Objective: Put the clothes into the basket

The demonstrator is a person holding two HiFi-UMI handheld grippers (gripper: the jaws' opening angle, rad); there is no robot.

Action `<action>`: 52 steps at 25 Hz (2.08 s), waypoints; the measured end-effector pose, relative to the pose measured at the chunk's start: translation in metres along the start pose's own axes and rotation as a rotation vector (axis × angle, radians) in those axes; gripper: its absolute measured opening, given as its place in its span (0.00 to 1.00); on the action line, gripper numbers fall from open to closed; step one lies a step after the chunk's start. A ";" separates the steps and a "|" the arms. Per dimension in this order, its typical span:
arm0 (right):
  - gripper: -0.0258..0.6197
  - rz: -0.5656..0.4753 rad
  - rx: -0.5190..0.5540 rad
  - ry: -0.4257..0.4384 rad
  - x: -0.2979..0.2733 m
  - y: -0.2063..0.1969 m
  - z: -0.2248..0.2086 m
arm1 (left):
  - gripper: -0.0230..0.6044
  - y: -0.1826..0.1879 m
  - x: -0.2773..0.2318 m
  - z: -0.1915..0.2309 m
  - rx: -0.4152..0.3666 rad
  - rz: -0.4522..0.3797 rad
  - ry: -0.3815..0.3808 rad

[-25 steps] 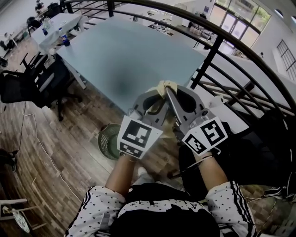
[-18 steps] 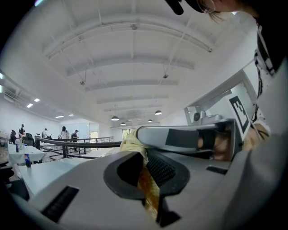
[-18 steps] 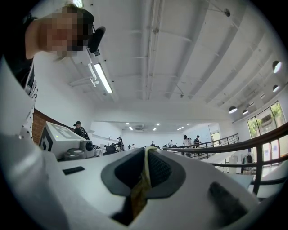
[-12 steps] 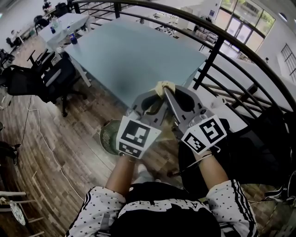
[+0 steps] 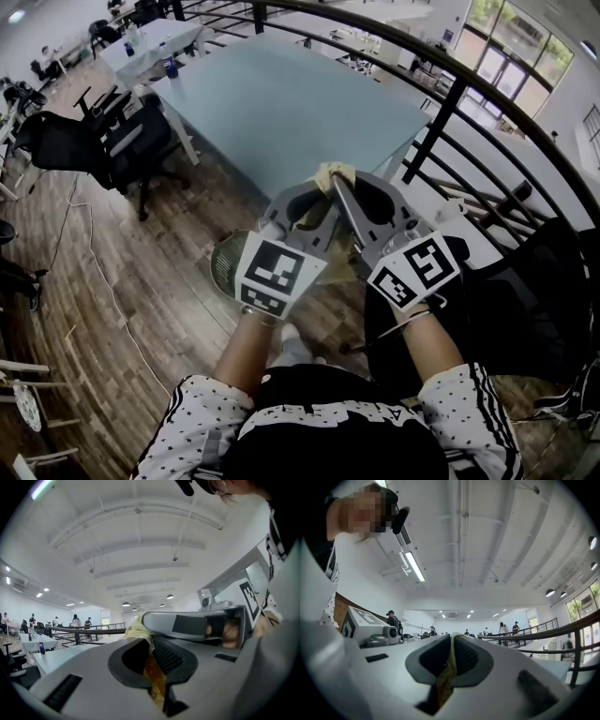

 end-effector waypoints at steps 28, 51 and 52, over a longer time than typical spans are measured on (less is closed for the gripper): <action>0.09 -0.024 -0.066 0.209 -0.007 0.000 0.108 | 0.10 -0.001 0.112 -0.001 -0.025 0.049 0.204; 0.09 -0.028 -0.042 0.172 -0.090 -0.016 0.145 | 0.10 -0.013 0.151 0.083 -0.022 0.035 0.169; 0.09 -0.026 -0.045 0.176 -0.094 -0.017 0.148 | 0.10 -0.013 0.154 0.087 -0.014 0.032 0.173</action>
Point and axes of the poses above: the fingertips, and each gripper's own axes: x backward along the fingers, z to its left, y out of its top, the point moved 3 cm from there along x, backward along the fingers, and after that the axes turned 1 degree about y, right-handed, at the moved point
